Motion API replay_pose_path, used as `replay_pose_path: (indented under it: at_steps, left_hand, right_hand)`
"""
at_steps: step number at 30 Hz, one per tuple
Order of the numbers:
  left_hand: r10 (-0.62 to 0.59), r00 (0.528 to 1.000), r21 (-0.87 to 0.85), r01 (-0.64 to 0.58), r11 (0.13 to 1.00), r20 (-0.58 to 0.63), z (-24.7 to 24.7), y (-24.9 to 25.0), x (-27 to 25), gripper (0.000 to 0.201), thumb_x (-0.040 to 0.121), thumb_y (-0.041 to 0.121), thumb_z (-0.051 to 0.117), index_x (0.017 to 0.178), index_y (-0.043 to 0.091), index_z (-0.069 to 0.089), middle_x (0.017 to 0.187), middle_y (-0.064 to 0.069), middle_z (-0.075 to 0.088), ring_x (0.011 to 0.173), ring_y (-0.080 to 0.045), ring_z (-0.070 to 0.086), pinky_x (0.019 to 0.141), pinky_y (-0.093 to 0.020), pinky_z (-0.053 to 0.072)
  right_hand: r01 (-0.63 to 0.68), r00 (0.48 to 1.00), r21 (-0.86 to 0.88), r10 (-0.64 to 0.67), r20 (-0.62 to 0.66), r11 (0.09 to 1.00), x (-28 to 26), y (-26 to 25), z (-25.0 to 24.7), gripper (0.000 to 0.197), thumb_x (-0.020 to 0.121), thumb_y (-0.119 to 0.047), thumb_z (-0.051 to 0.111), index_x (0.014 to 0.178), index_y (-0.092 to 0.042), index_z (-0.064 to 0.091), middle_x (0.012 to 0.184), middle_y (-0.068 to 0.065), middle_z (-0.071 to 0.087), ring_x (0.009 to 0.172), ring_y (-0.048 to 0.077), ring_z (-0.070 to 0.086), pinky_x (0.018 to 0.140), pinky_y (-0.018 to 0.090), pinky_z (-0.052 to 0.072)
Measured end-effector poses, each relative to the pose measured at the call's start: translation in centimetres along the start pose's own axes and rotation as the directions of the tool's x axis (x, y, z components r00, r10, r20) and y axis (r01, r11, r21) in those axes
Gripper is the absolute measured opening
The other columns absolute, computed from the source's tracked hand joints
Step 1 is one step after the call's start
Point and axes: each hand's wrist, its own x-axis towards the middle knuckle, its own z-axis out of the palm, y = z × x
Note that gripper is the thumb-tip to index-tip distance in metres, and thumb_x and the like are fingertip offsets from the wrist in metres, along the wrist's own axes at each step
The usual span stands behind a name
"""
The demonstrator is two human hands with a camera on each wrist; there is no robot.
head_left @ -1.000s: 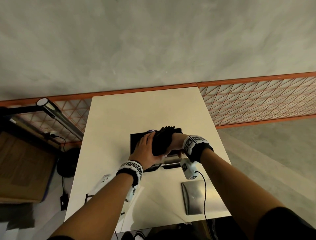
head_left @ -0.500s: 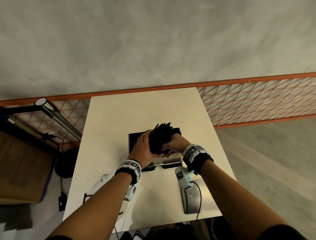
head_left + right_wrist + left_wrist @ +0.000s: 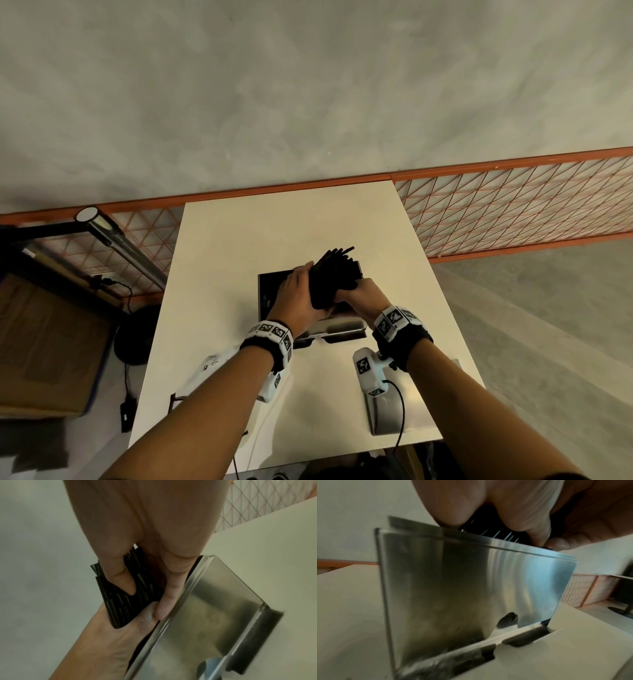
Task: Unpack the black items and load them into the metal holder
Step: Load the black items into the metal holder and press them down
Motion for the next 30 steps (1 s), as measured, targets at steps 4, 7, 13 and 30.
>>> replay_pose_path:
  at_steps: [4,7,13,30]
  left_hand:
    - [0.094,0.995,0.074,-0.097,0.993,0.042,-0.2,1.4,0.9,0.109,0.072,0.047,0.088,0.155,0.014,0.027,0.147,-0.011,0.046,0.134,-0.029,0.047,0.114,-0.047,0.04]
    - [0.156,0.982,0.149,-0.171,0.974,0.108,-0.7,2.6,1.5,0.104,0.076,0.046,0.085,0.156,0.017,0.025,0.143,-0.009,0.049,0.129,-0.027,0.05,0.111,-0.044,0.041]
    - [0.152,0.973,0.231,-0.19,0.954,0.173,-0.3,1.3,1.0,0.089,0.084,0.03,0.079,0.156,0.018,0.028,0.145,-0.009,0.048,0.13,-0.029,0.05,0.108,-0.044,0.045]
    - [0.116,0.978,0.337,-0.169,0.926,0.171,1.2,1.0,0.9,0.094,0.082,0.005,0.071,0.158,0.03,0.021,0.139,-0.006,0.038,0.124,-0.028,0.044,0.108,-0.045,0.046]
  right_hand:
    - [-0.069,0.998,0.134,0.069,0.003,0.989,-0.9,-0.4,-1.7,0.027,0.07,-0.005,0.069,0.092,0.01,0.068,0.087,0.029,0.072,0.08,0.045,0.071,0.08,0.058,0.058]
    - [-0.1,0.995,0.227,0.101,0.006,0.969,-1.0,-0.5,-2.7,0.025,0.076,0.002,0.063,0.098,0.015,0.064,0.096,0.034,0.069,0.086,0.048,0.07,0.08,0.058,0.058]
    - [-0.108,0.993,0.222,0.116,-0.022,0.969,-0.8,0.0,-2.0,0.017,0.082,0.002,0.068,0.096,0.012,0.067,0.096,0.031,0.071,0.086,0.044,0.071,0.082,0.056,0.058]
    - [-0.052,0.969,-0.214,-0.003,-0.246,0.975,-0.6,-0.3,-3.3,0.039,0.096,-0.025,0.047,0.075,-0.001,0.069,0.06,0.012,0.07,0.05,0.029,0.068,0.053,0.032,0.058]
